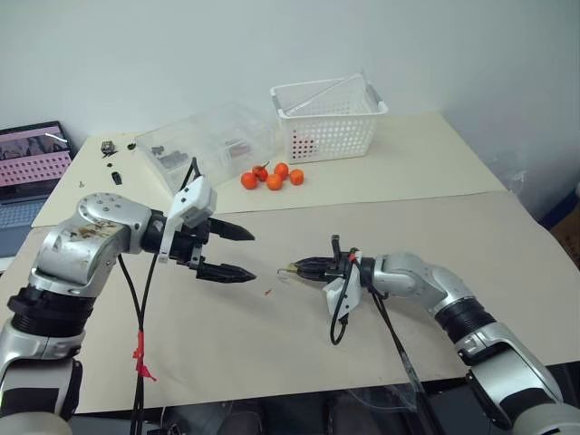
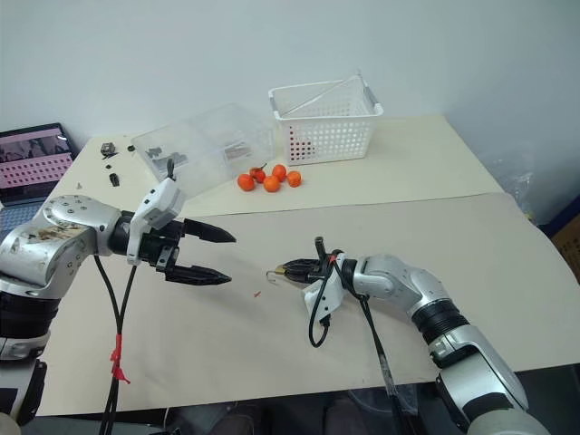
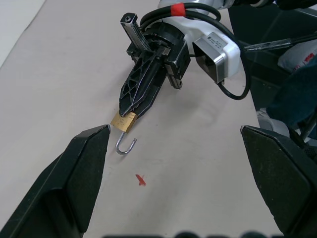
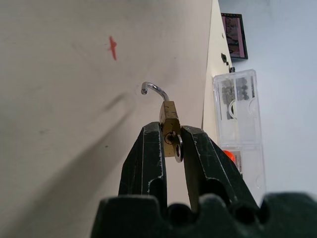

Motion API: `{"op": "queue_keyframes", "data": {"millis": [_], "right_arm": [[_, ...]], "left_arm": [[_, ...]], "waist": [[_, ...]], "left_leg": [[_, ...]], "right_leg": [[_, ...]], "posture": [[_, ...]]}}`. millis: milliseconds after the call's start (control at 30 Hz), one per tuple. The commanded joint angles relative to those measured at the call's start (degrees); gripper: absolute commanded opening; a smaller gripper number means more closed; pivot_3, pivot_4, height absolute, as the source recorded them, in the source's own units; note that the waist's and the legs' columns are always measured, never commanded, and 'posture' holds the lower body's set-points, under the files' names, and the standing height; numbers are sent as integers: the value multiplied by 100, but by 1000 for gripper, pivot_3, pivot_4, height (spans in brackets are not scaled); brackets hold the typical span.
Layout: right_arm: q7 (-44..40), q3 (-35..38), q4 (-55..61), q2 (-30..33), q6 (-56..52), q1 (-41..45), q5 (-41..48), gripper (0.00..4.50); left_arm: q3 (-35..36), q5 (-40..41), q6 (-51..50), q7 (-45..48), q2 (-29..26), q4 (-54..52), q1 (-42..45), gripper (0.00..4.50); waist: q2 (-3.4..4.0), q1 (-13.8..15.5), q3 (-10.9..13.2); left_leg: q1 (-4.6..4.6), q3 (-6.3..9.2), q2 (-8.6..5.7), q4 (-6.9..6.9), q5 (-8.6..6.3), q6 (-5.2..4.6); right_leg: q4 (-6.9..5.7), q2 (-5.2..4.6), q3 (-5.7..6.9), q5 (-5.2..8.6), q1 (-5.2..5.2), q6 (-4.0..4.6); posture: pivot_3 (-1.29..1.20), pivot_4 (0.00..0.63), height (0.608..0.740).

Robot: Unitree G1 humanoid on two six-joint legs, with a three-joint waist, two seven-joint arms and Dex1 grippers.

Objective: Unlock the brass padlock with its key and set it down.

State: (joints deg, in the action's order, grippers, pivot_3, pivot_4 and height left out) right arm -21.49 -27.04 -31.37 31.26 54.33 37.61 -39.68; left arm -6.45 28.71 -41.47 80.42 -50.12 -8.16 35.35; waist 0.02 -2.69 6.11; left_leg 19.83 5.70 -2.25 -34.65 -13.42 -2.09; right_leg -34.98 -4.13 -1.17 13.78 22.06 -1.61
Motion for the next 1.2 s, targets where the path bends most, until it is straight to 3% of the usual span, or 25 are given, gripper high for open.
{"op": "queue_keyframes", "data": {"millis": [33,300,367,433,700,833,1000,1100,1200], "right_arm": [[380,-53,-204,28,222,188,-163,120],[626,-166,-716,65,342,216,-207,120],[622,-146,-752,103,399,222,-154,1153],[589,-113,-783,177,452,239,-98,1601],[410,101,-745,1030,655,98,290,4353],[264,192,-698,1476,717,-106,539,4447],[-2240,183,-239,1830,-623,-827,3114,4447],[-3716,613,1343,2115,-3355,-1396,5352,4447],[-4214,1017,2575,2433,-5260,-1623,6529,4447]], "left_arm": [[13,82,143,267,-208,-173,-78,4484],[-259,-272,632,484,-449,-120,-280,4484],[-282,-283,653,484,-435,-105,-267,4500],[-314,-297,686,484,-408,-69,-235,4500],[-399,-339,762,480,-229,69,-190,4500],[-424,-346,795,466,-105,112,-194,4500],[-337,-368,917,360,40,165,-259,4500],[-256,-526,1494,207,182,227,-454,4500],[-145,-854,2378,-131,369,269,-764,4500]], "waist": [[0,-9,0],[-1,-2,-1],[-4,2,0],[-5,7,1],[-8,14,3],[-13,5,6],[-17,9,8],[-13,29,5],[-1,31,4]], "left_leg": [[0,-1,2,0,0,-1],[-19,-8,8,5,-14,-24],[-31,-11,9,9,-16,-28],[-34,-12,9,12,-17,-29],[-44,-18,17,11,-21,-35],[-66,-20,24,6,-37,-61],[-63,-21,30,-10,-49,-82],[-59,-4,51,-18,-63,-106],[-53,18,57,-19,-70,-116]], "right_leg": [[0,3,-1,0,0,1],[2,18,-32,-3,-9,7],[4,25,-52,-3,-18,8],[8,36,-80,-2,-24,8],[13,60,-131,-1,-38,10],[23,67,-132,6,-71,20],[33,69,-132,8,-86,24],[42,68,-133,8,-102,25],[48,63,-144,7,-100,26]], "posture": [[0,150,740],[0,150,740],[0,150,740],[0,150,740],[0,150,740],[0,150,740],[0,150,740],[0,150,740],[0,150,740]]}}
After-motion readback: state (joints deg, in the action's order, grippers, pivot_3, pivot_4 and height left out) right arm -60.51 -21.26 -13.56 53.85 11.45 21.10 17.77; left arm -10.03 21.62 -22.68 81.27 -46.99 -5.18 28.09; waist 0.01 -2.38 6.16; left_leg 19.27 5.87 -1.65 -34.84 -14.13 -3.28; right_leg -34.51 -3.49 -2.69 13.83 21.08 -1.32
